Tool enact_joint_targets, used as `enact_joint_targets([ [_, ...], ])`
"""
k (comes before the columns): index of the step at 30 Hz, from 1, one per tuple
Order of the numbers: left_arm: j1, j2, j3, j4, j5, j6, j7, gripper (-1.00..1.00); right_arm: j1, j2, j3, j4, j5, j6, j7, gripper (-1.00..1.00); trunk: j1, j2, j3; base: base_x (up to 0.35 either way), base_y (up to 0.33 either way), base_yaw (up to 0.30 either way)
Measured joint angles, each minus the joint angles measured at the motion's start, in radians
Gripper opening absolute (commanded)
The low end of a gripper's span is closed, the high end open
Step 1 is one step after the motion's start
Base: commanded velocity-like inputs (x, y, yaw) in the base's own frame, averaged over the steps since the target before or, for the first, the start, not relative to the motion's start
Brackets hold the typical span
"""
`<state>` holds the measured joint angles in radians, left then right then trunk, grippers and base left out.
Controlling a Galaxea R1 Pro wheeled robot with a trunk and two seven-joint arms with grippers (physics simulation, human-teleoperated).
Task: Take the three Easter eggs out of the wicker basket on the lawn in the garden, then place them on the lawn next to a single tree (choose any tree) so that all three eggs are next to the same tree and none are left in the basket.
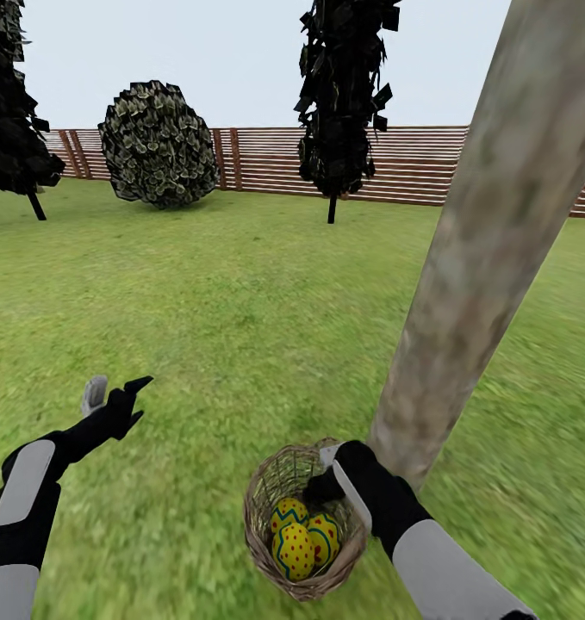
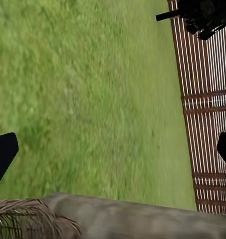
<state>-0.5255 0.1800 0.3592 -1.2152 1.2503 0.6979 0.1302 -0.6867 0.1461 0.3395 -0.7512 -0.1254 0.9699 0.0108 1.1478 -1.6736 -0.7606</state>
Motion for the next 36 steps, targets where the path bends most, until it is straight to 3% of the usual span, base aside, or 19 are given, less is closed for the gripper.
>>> enact_joint_targets([
  [3,0.000,0.000,-0.001,0.004,0.000,0.001,-0.007,1.00,-0.036,-0.001,0.001,0.007,-0.025,-0.001,-0.003,1.00,0.011,-0.021,-0.009,0.000,0.000,0.000],
  [9,0.000,-0.001,-0.030,0.006,0.000,0.000,-0.009,1.00,-0.054,-0.002,0.002,0.007,-0.018,-0.003,-0.004,1.00,0.034,-0.063,-0.028,0.000,0.000,0.000],
  [17,0.000,-0.001,-0.034,0.009,0.000,0.000,-0.008,1.00,-0.075,-0.008,0.006,0.049,-0.023,0.001,0.006,1.00,0.065,-0.119,-0.053,0.000,0.000,0.000],
  [24,0.000,-0.001,-0.034,0.011,0.000,0.000,-0.008,1.00,-0.106,-0.010,0.012,0.116,-0.018,0.004,0.081,1.00,0.092,-0.168,-0.075,0.000,0.000,0.000],
  [32,0.000,0.001,-0.033,0.056,0.002,0.000,-0.010,1.00,-0.114,-0.012,0.145,0.074,-0.009,0.000,0.106,1.00,0.123,-0.224,-0.100,0.000,0.000,0.000],
  [36,0.000,0.002,-0.031,0.061,0.003,0.000,-0.011,1.00,-0.115,-0.012,0.167,0.008,-0.009,-0.005,0.106,1.00,0.138,-0.252,-0.113,0.000,0.000,0.000],
])
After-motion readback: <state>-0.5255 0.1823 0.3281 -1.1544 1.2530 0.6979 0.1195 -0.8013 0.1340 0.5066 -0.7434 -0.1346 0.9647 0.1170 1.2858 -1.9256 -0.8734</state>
